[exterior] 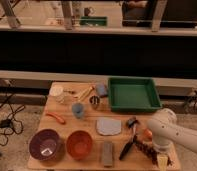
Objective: Place grapes in table surface
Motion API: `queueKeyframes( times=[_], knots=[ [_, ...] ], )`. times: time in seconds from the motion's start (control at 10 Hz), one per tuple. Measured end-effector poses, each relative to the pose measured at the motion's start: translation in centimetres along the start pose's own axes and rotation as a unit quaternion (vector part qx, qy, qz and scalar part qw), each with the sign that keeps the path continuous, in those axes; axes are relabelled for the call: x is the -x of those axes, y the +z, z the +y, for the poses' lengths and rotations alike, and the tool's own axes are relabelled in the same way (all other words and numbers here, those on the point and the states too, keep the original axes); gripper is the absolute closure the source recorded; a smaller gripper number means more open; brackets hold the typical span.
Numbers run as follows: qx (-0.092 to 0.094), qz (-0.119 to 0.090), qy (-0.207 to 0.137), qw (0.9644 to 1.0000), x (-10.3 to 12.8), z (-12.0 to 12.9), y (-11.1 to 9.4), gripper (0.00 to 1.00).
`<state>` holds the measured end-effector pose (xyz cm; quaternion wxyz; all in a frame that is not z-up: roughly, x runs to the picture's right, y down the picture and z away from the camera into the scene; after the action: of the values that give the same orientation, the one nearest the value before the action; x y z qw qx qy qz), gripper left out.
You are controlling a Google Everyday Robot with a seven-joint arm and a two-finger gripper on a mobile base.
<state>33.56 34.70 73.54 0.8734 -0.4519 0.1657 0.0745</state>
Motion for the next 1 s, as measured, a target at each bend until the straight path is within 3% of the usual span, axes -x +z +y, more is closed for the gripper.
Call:
queueKeyframes(
  times=[0.2, 1.0],
  knots=[
    [-0.004, -0.009, 0.004, 0.9999, -0.19, -0.17, -0.37, 0.20],
    [0.000, -0.008, 0.002, 1.0000, -0.20, 0.01, -0.38, 0.20]
  ],
)
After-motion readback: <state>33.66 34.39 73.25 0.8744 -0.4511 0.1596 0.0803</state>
